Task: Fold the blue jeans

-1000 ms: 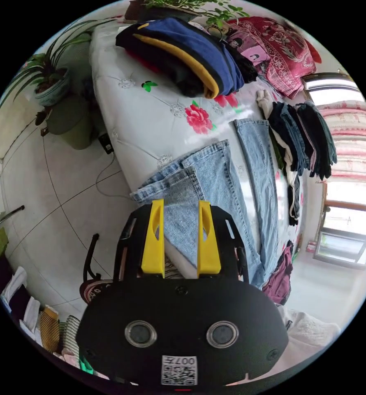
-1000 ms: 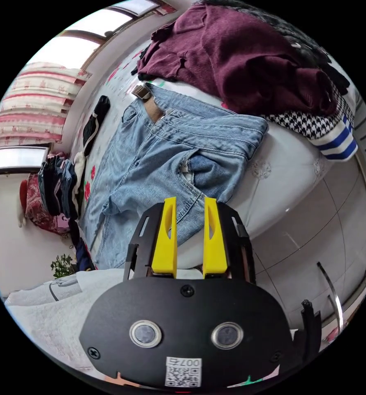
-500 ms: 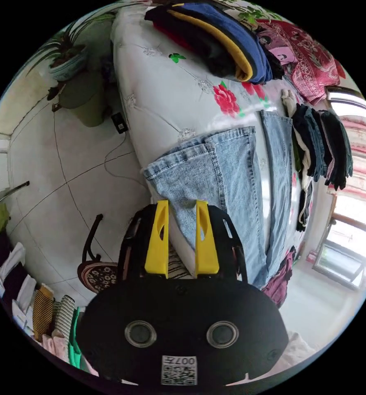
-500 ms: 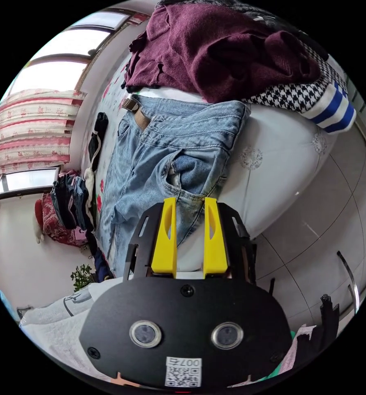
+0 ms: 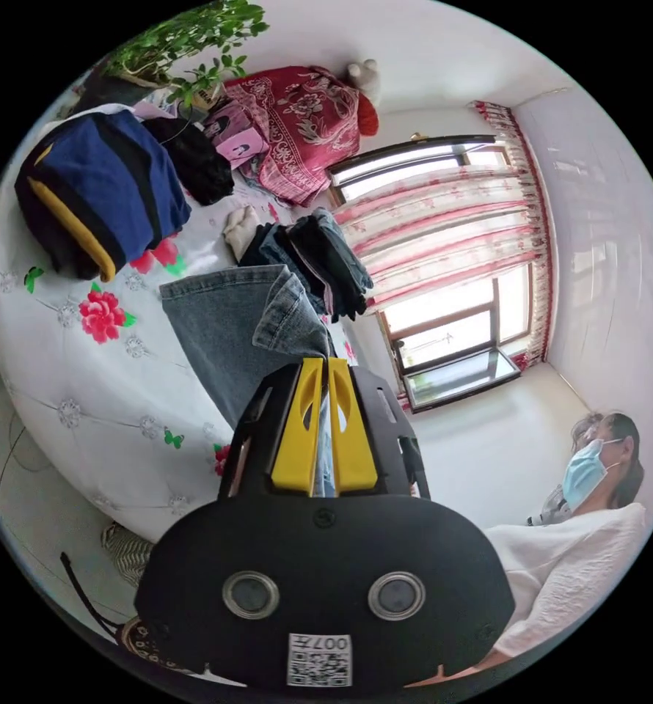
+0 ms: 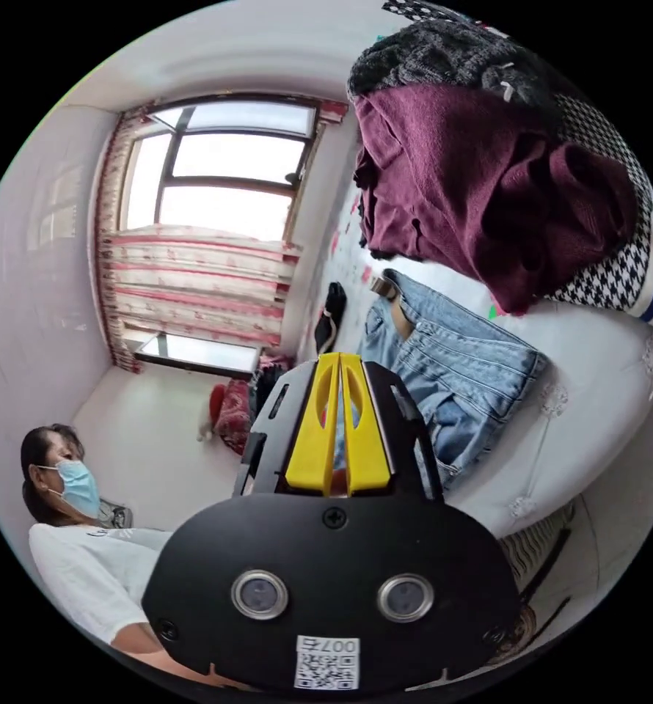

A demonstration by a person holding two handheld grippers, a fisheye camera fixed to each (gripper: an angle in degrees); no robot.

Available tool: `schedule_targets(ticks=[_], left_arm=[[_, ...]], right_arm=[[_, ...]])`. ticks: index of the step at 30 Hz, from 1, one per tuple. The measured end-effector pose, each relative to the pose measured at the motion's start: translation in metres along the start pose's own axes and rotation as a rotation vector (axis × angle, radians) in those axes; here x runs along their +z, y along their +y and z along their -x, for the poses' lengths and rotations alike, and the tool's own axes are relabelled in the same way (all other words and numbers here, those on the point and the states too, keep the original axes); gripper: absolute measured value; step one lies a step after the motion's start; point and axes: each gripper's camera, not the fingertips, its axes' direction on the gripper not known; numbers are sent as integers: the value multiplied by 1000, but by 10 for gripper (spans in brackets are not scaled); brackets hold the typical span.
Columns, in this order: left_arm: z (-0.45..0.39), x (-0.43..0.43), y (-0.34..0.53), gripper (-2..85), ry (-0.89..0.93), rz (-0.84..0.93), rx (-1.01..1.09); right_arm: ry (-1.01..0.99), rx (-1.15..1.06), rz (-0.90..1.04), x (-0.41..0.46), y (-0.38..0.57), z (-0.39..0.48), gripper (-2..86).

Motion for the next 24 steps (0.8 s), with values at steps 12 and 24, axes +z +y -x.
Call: schedule_targets(ticks=[12, 24], left_arm=[[19, -3, 31, -9, -6, -32, -116], [-48, 28, 19, -10, 101, -104, 80]], right_arm=[[148, 274, 180, 60, 83, -89, 89], [37, -56, -49, 31, 76, 26, 47]])
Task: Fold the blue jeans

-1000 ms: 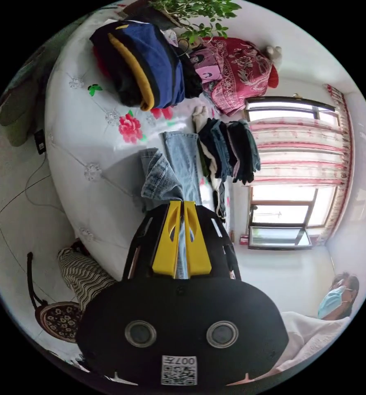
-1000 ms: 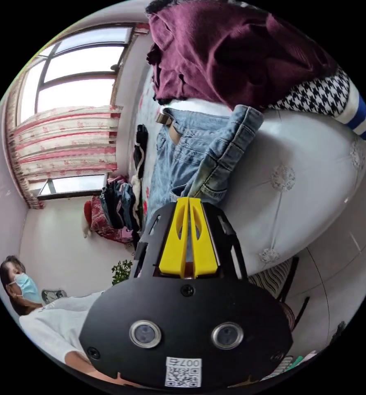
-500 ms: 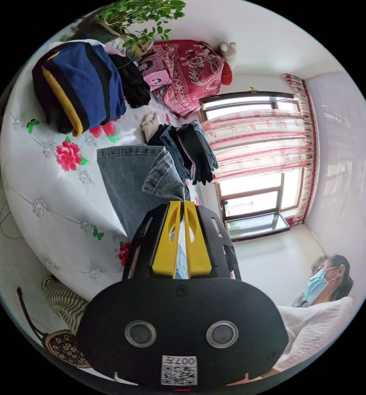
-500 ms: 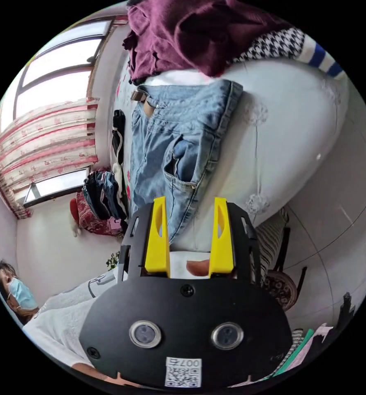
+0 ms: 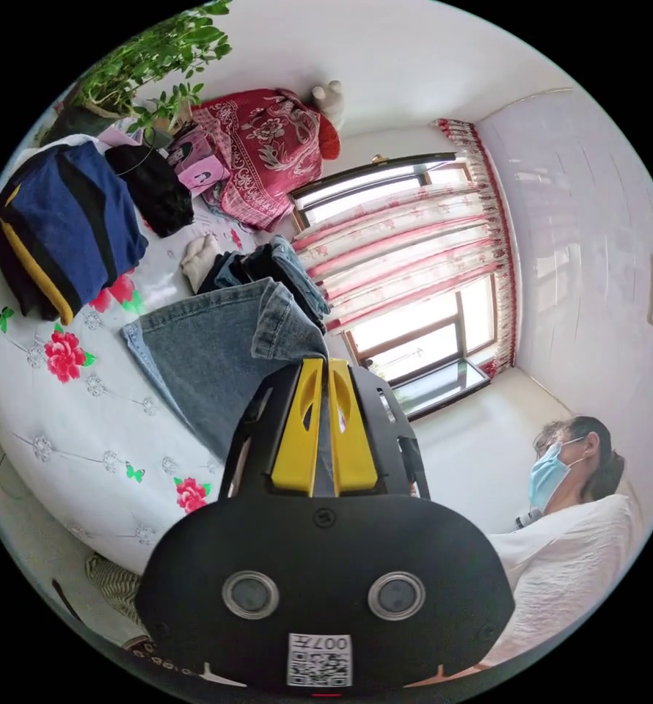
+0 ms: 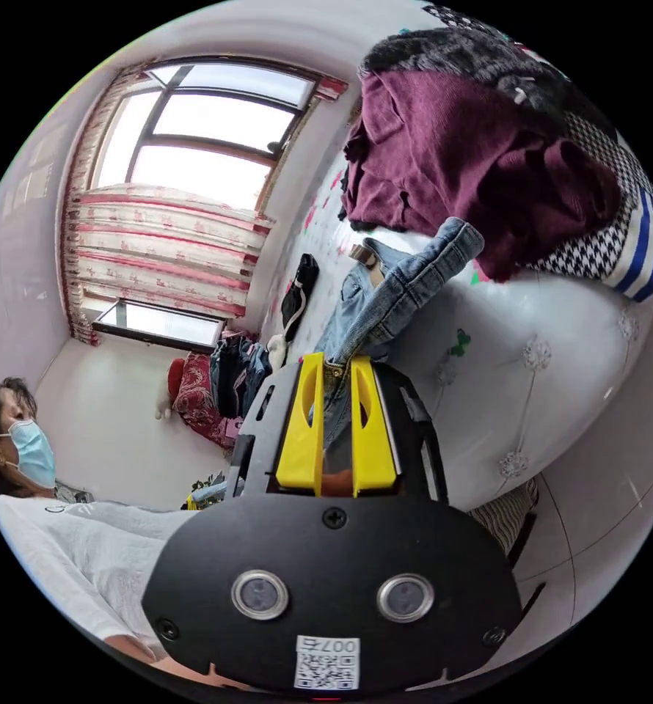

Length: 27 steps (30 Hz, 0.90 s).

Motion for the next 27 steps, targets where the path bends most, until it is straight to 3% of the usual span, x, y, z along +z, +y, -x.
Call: schedule_targets(ticks=[5, 8, 13, 15, 20, 23, 27], left_arm=[[3, 88, -40, -8, -169, 34, 46], [23, 185, -85, -1, -274, 70, 156], [122, 350, -112, 50, -698, 368, 14], [160, 394, -93, 52, -781, 495, -8], [192, 408, -59, 51, -784, 490, -4], [192, 391, -47, 51, -748, 467, 23], [186, 373, -22, 48, -703, 487, 38]], right_arm=[[51, -177, 41, 69, -50, 73, 52], [139, -334, 125, 176, -101, 122, 64], [392, -323, 322, 404, -149, 109, 107], [460, -323, 398, 450, -138, 92, 115], [486, -306, 348, 452, -83, 51, 112], [400, -384, 364, 436, -34, 50, 106], [385, -670, 620, 495, 89, 89, 95]])
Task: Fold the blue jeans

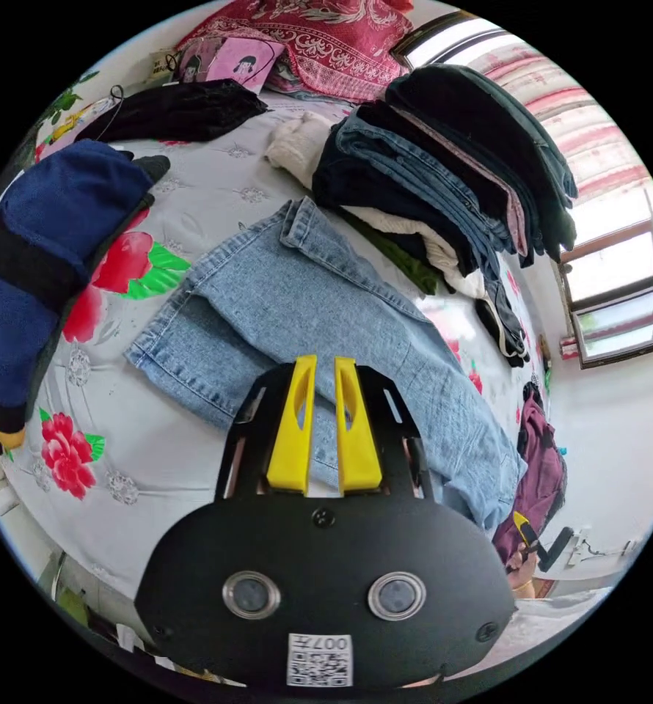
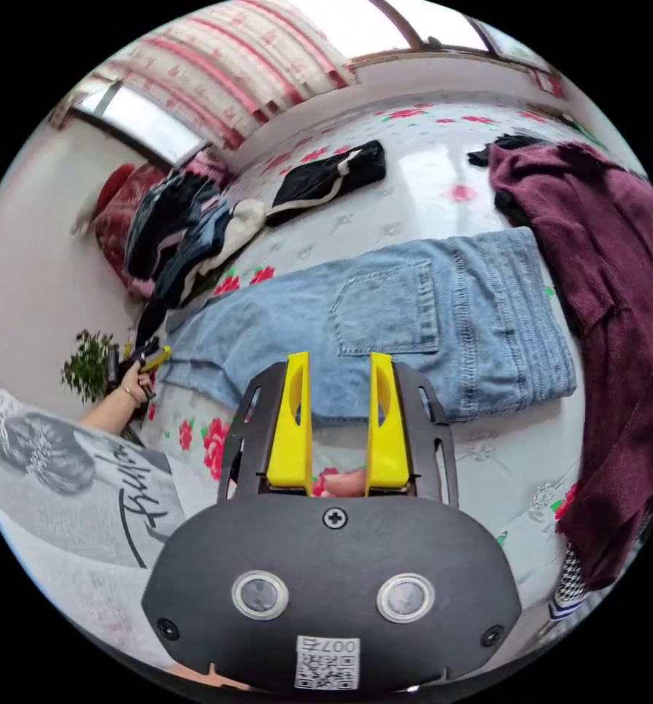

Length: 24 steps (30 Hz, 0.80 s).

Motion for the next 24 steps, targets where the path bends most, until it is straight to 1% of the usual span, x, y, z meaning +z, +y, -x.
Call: schedule_targets(ticks=[1, 2, 4, 5, 6, 7, 8, 9, 11, 12, 14, 16, 18, 19, 20, 22, 24], left_arm=[[-3, 1, 4, 48, 10, 10, 13], [-11, 3, 13, 45, 39, 22, 57], [-32, 10, 27, 41, 96, 54, 143], [-50, 18, 36, 39, 146, 100, 216], [-72, 28, 46, 38, 206, 160, 307], [-84, 34, 51, 39, 233, 192, 356], [-109, 45, 64, 40, 281, 259, 454], [-122, 51, 71, 42, 302, 291, 506], [-171, 78, 104, 50, 343, 423, 716], [-190, 92, 120, 55, 342, 477, 801], [-210, 109, 136, 63, 305, 523, 897], [-224, 119, 140, 69, 261, 517, 952], [-235, 128, 140, 73, 258, 513, 1016], [-237, 131, 140, 74, 256, 528, 1030], [-240, 140, 140, 78, 240, 587, 1044], [-239, 143, 139, 78, 253, 620, 1055], [-227, 137, 137, 63, 292, 642, 1024]], right_arm=[[8, -85, 62, 33, 5, 35, 92], [20, -124, 89, 51, 8, 51, 90], [115, -192, 181, 120, 14, 90, 83], [142, -202, 204, 135, 15, 96, 79], [216, -220, 246, 158, 16, 104, 71], [334, -234, 240, 168, 20, 108, 55], [341, -250, 222, 166, 22, 110, 47], [296, -253, 197, 157, 25, 111, 32], [216, -229, 145, 138, 33, 106, 17], [175, -207, 119, 130, 40, 103, 11], [160, -190, 107, 129, 51, 101, 6], [165, -176, 124, 141, 63, 99, 3], [170, -169, 134, 154, 73, 96, 3], [163, -171, 147, 164, 79, 93, 3], [158, -172, 157, 170, 82, 92, 4], [136, -150, 207, 194, 93, 84, 8], [152, -142, 236, 204, 95, 84, 13]])
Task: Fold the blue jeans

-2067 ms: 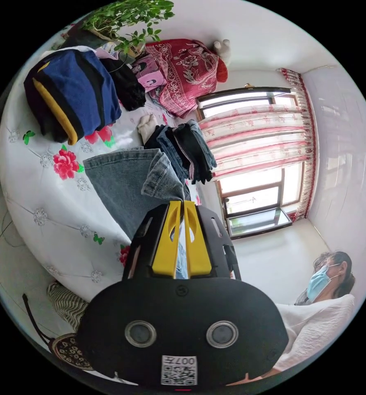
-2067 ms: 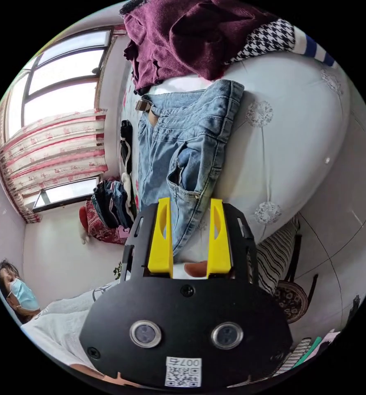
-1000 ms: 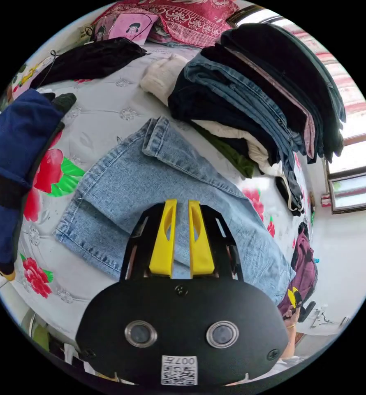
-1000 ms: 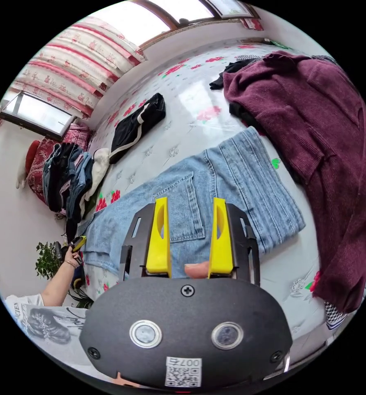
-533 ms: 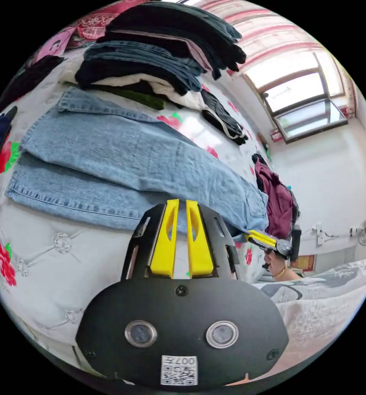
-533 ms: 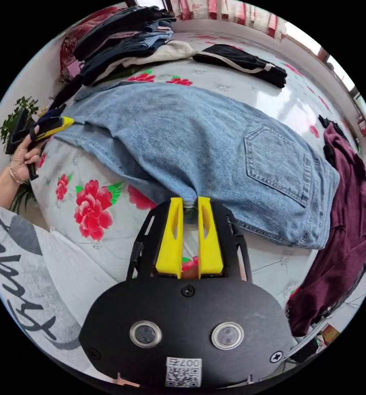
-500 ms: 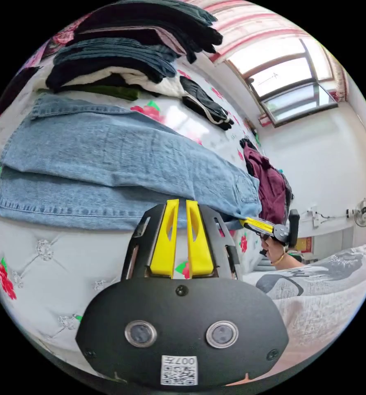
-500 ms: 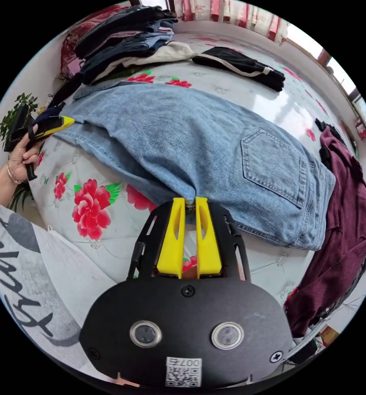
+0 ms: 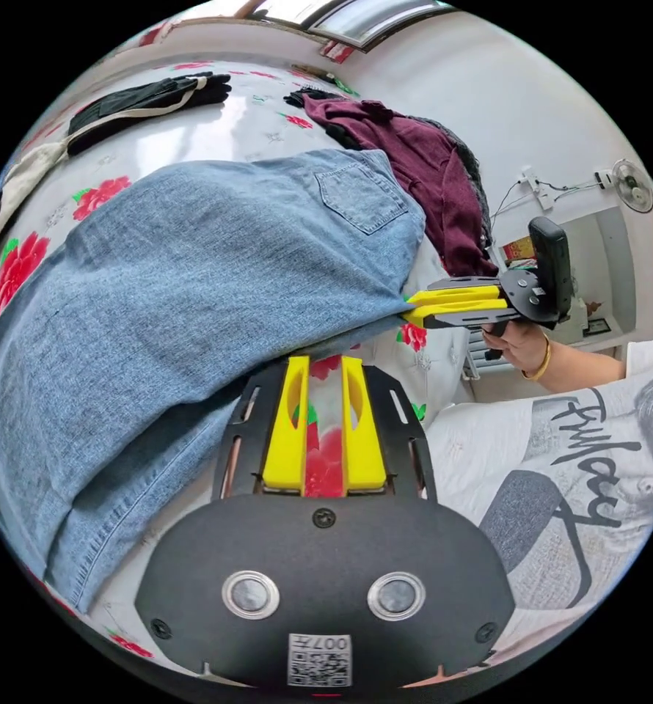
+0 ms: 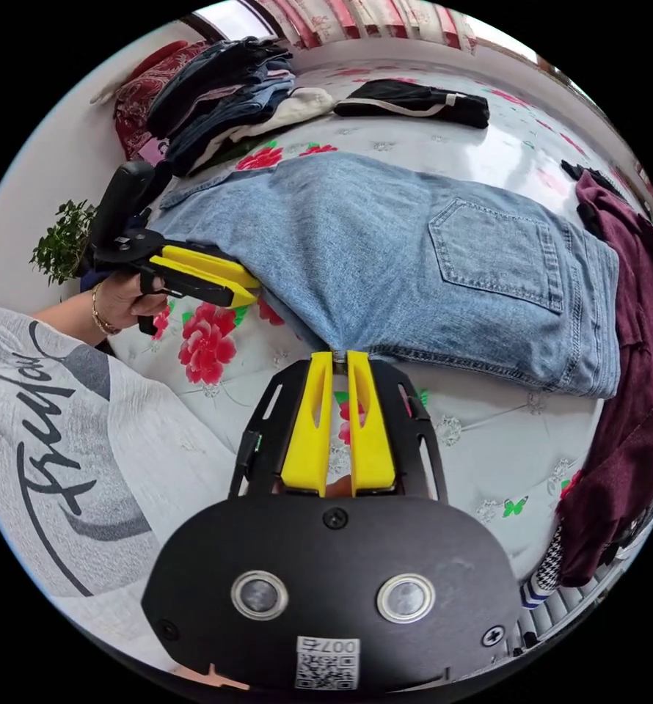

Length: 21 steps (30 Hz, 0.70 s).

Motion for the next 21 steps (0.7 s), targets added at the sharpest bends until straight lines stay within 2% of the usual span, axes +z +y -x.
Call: schedule_targets(ticks=[4, 7, 10, 12, 14, 17, 21], left_arm=[[19, -19, 36, 61, -11, -40, -121], [56, -54, 77, 59, -46, -138, -333], [107, -107, 135, 61, -88, -336, -646], [144, -152, 187, 67, -141, -520, -899], [167, -181, 222, 74, -184, -643, -1035], [205, -212, 253, 85, -258, -707, -1166], [245, -228, 267, 98, -218, -697, -1293]], right_arm=[[184, -230, -112, -3, -6, 56, 20], [186, -381, -44, 35, -26, 84, 23], [255, -414, 81, 91, -38, 84, 10], [253, -444, 76, 94, -37, 87, 4], [221, -476, 79, 86, -36, 87, 1], [141, -476, 88, 84, -36, 73, -2], [127, -435, 131, 101, -47, 69, -2]])
